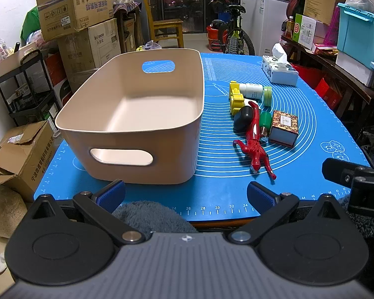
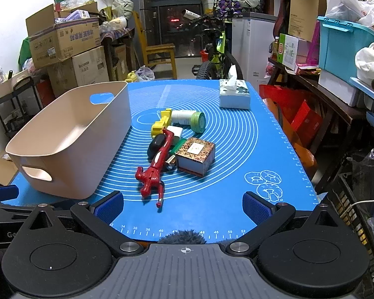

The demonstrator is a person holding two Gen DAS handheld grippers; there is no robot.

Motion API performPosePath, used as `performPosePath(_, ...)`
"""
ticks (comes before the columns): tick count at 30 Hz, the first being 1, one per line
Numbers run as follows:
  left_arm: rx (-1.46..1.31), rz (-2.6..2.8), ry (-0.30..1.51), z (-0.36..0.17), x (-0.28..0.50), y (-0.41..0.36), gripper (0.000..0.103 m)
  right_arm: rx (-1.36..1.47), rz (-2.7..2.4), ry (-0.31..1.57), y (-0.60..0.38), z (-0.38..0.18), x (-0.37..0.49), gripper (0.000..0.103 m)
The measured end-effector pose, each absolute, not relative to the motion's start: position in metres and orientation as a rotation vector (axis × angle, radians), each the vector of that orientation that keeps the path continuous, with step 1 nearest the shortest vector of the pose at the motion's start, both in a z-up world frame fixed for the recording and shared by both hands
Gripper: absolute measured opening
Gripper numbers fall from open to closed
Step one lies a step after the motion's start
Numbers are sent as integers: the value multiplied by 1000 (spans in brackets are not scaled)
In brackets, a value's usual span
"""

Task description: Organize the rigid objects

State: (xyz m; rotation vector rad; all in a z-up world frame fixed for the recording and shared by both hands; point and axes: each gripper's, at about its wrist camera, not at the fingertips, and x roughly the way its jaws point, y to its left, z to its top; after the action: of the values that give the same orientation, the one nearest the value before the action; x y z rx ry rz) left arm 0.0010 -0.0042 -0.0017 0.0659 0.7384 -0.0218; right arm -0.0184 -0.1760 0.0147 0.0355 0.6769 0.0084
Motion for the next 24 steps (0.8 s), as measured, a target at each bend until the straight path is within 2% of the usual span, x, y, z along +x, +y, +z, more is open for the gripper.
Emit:
performPosePath(14,50,-14,716,10,5,3,103,66,36,599,-186,34,-27,101)
performPosePath(24,32,101,673,59,54,72,103,52,66,542,-188,68,13,101)
